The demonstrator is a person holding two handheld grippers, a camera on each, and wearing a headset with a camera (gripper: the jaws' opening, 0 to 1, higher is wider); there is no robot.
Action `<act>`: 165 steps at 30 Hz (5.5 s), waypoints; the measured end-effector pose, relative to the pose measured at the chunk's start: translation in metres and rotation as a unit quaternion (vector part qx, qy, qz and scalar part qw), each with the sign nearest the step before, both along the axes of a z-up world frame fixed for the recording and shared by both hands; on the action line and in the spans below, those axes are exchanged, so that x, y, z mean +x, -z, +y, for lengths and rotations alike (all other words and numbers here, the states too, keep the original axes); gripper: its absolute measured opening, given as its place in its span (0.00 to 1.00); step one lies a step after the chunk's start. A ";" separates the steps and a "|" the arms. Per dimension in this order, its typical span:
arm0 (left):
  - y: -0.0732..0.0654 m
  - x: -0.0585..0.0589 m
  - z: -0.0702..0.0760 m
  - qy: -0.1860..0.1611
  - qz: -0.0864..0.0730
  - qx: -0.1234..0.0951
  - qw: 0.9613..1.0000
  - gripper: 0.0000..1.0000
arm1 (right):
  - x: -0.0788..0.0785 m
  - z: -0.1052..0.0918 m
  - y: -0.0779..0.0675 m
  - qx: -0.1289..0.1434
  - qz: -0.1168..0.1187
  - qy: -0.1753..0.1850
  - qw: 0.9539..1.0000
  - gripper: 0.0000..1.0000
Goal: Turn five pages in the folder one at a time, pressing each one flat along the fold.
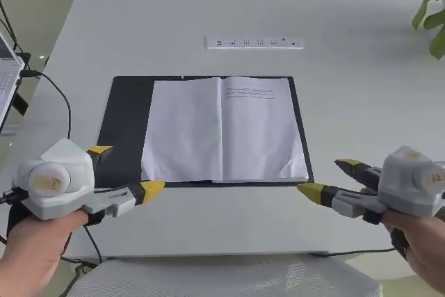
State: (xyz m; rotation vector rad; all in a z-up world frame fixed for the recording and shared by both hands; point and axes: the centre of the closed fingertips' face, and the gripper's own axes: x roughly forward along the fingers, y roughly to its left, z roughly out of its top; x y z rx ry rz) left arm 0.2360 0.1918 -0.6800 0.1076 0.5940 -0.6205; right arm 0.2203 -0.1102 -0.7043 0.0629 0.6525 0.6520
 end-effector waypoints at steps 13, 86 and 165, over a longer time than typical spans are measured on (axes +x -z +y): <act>-0.004 0.019 -0.035 0.039 -0.002 -0.003 0.999 0.74 | -0.001 -0.005 0.001 -0.001 0.002 0.010 1.000 0.67; 0.083 0.069 -0.271 0.225 0.035 0.004 0.974 0.68 | -0.012 -0.029 0.005 0.021 0.017 0.047 0.999 0.65; 0.118 0.075 -0.281 0.204 0.015 0.039 0.978 0.50 | 0.072 0.000 0.047 0.101 0.059 0.023 0.993 0.55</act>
